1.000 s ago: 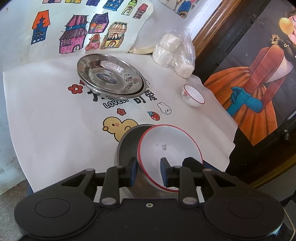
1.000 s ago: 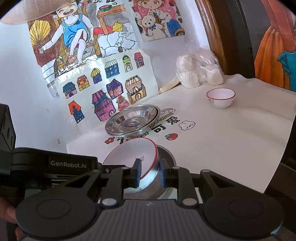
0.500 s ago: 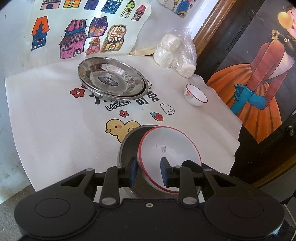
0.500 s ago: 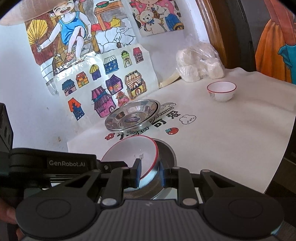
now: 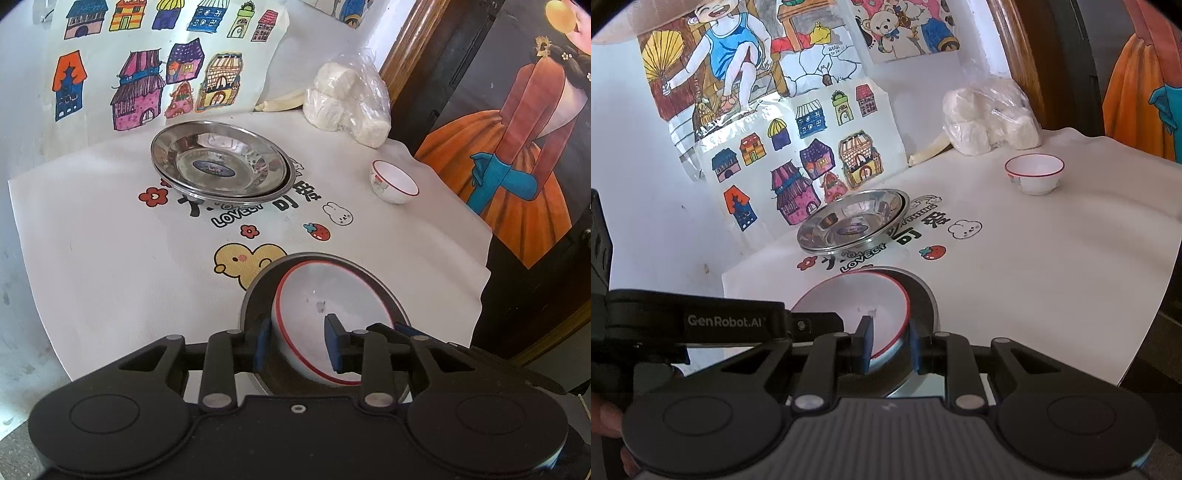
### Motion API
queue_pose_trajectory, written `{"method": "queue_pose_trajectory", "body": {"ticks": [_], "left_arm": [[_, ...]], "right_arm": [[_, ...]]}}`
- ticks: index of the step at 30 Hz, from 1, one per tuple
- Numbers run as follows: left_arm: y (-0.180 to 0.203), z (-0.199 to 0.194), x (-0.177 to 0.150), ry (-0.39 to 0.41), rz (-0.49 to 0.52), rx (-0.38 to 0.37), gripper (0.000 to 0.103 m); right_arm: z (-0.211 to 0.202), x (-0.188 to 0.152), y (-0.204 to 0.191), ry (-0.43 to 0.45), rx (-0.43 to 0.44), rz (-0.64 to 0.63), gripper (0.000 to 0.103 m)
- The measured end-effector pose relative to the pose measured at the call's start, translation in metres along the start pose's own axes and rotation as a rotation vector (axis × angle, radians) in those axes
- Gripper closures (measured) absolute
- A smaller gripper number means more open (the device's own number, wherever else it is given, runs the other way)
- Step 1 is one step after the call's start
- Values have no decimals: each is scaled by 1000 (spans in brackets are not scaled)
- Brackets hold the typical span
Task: Organize plates and bowls
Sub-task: 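Lower the white bowl into the steel bowl with both tools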
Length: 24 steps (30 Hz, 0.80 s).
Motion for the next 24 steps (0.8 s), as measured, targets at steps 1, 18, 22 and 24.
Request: {"method": "queue_pose_trajectory", "body": {"ticks": [1,18,22,24], "left_arm": [[0,0,0,1,2,3,67],[-1,-4,3,12,-3,-15,66],[-2,-6,5,22,-5,-17,66],[-1,-9,5,30,-2,-18,66]], "right_arm": [[0,0,0,0,-2,-3,80],[-1,2,0,9,6,-12,79],[-1,1,0,8,6,-11,79],[-1,1,0,9,6,-11,79]]}}
Point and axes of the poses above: each gripper's, at about its wrist camera, not at the fingertips, and z roughly the way its jaws point, y to its right, x to its top, the point moved 6 cm from there along z, roughly the way its jaws point
